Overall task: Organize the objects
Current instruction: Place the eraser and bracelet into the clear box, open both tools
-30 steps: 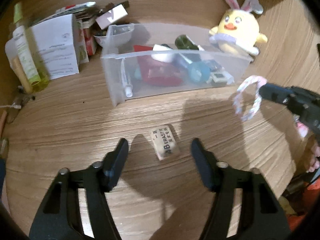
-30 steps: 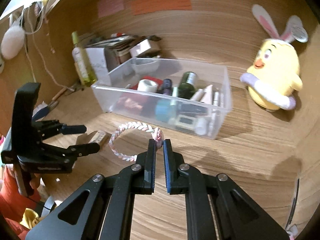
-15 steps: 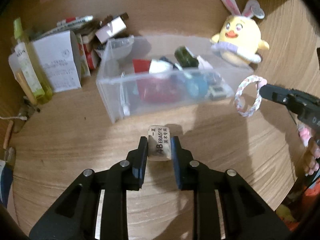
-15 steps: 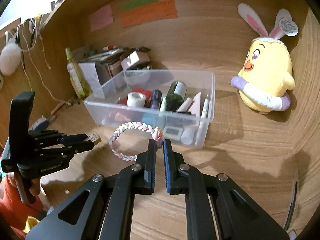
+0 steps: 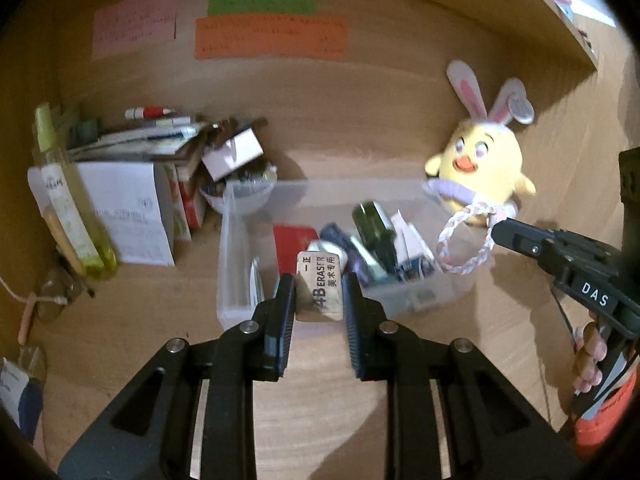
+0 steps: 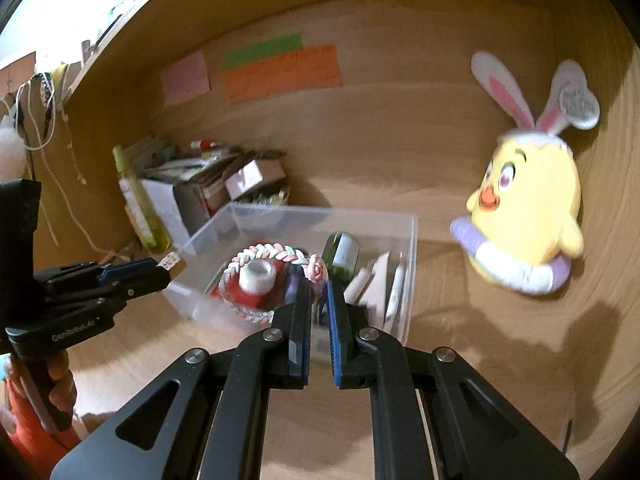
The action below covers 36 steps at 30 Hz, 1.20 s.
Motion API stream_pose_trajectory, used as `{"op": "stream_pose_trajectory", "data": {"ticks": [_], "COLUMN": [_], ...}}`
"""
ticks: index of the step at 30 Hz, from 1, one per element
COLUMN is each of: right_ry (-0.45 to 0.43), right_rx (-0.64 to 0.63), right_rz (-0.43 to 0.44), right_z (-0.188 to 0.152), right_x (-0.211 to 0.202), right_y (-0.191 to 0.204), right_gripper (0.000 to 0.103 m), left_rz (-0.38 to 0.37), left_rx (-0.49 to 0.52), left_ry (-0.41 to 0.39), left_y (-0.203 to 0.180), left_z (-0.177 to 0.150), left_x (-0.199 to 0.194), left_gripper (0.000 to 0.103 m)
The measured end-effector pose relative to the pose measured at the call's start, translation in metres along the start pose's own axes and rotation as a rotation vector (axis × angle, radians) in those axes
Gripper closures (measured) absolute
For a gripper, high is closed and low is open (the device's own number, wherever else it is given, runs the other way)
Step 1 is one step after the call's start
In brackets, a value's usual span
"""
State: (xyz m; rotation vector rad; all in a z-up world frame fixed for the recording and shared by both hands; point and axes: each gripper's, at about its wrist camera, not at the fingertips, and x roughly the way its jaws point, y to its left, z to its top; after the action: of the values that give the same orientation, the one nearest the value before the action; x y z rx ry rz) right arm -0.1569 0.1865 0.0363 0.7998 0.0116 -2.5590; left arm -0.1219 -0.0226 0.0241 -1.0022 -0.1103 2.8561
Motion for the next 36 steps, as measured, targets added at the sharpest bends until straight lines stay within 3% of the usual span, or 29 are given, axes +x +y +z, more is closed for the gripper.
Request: {"op": "stream_pose_trajectory", "data": {"ticks": [6,12,21,28,31,33,36], "right_ry": [0.002,0.059,0.178,0.224,0.243,0.241,0.223], "right_rx": [0.001,-0.014,-0.051,-0.079,-0.099,-0.102,-0.106], "right_rz": [-0.021,-0.036,-0.024,-0.044,-0.051,-0.047,-0.041], "right_z": [0.02,0.022,0.006,-0.002,-0.003,-0.002,0.0], "right_x": [0.014,0.043,0.088,0.107,0.108,0.104,0.093], "right_y": [-0.007,-0.01,0.0,0.004,0.007,0.007,0.008], "right_gripper": [0.096,0.096,0.096,0.096,0.09,0.076,0.069], "left_rz": [-0.005,0.005,-0.017,-0.042,-0.046,-0.055,-0.063], "left_rx": [-0.024,-0.022,-0.037,-0.02,-0.005,0.003,0.012], "left_ry": [0.001,0.041,0.125,0.152,0.148,0.144,0.127], "left_y": [0.006,0.008,0.012,0.008,0.006,0.004,0.001], "left_z": [0.022,0.032,0.024,0.019,0.02,0.02,0.02], "left_x": [0.015,0.042,0.083,0.093,0.09,0.086,0.077], "left_gripper": [0.08,0.08,0.08,0.08,0.079,0.074,0.065]}}
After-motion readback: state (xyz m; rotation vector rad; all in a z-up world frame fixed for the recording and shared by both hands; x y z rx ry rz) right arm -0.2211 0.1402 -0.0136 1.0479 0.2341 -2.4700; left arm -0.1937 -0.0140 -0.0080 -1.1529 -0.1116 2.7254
